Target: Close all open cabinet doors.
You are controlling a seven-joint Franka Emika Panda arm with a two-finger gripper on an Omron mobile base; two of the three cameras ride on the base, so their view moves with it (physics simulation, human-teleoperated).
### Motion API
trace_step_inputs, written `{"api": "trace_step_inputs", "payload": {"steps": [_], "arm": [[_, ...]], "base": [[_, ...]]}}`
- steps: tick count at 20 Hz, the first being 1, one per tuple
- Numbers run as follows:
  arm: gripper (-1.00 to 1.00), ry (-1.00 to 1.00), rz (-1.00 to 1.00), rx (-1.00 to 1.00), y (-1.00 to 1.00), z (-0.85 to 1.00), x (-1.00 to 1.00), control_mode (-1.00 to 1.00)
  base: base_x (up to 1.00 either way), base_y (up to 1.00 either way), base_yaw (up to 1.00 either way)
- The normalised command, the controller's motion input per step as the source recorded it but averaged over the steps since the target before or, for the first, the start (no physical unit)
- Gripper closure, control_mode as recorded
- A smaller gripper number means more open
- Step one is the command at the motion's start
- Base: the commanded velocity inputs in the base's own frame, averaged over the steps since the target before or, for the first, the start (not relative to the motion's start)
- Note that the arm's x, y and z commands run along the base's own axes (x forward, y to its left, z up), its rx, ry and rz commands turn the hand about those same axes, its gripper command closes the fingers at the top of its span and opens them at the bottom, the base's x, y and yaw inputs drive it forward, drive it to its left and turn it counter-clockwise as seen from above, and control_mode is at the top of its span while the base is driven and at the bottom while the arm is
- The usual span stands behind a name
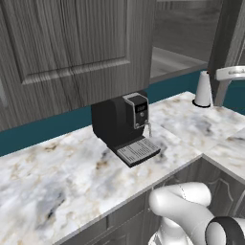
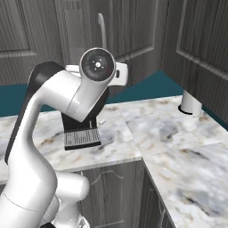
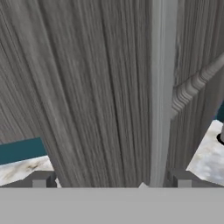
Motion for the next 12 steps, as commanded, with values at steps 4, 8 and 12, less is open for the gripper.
{"api": "trace_step_inputs", "payload": {"steps": [4,8,12], "arm": [[-1.0,0.01,0.0,0.0,0.26,0.24,0.43,-1.0],[-1.0,0.01,0.0,0.0,0.23,0.18,0.48,-1.0],[-1.0,0.0,0.0,0.0,0.22,0.0,0.42,-1.0]], "base": [[0.0,0.0,0.0],[0.0,0.0,0.0],[0.0,0.0,0.0]]}}
